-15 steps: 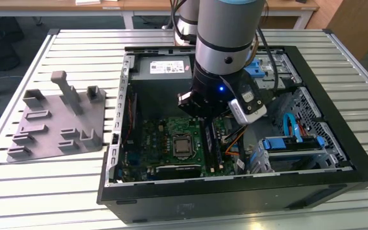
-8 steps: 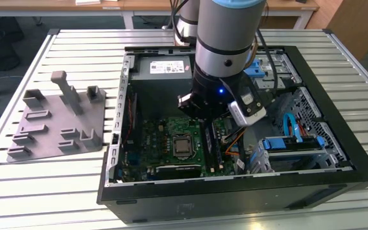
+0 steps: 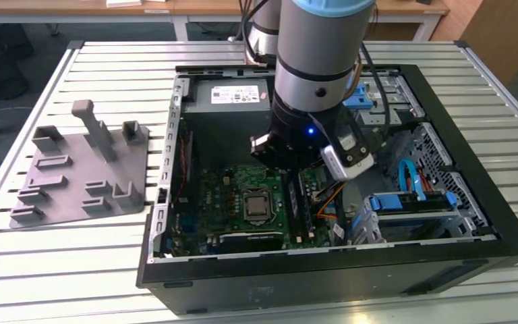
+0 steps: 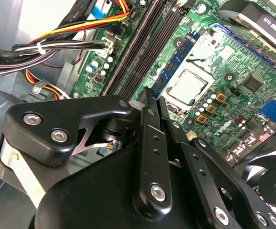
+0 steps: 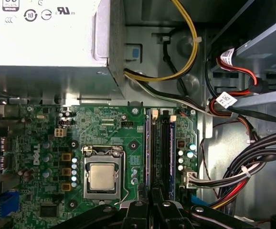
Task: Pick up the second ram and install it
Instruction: 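Insert the second ram into the second slot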
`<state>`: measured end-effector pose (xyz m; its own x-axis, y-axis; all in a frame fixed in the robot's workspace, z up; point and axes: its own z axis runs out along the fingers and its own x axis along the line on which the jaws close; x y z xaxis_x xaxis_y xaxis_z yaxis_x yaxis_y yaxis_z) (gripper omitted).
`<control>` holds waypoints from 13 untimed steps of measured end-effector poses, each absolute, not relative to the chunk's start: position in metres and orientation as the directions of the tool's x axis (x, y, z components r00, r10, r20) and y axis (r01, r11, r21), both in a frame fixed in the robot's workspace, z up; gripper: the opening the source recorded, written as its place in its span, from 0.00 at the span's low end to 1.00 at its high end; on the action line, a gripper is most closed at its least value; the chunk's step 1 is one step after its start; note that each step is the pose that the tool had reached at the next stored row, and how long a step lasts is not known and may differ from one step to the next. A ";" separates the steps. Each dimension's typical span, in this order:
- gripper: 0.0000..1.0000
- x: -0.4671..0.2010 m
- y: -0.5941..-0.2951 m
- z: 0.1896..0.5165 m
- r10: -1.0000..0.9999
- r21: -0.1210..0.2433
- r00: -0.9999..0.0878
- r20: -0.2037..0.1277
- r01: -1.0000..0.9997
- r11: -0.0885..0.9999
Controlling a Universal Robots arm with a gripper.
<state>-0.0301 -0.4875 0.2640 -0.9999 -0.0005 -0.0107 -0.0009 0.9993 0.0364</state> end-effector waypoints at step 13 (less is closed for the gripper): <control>0.14 -0.030 -0.489 0.259 -0.001 0.036 -1.000 -0.011 -0.001 0.999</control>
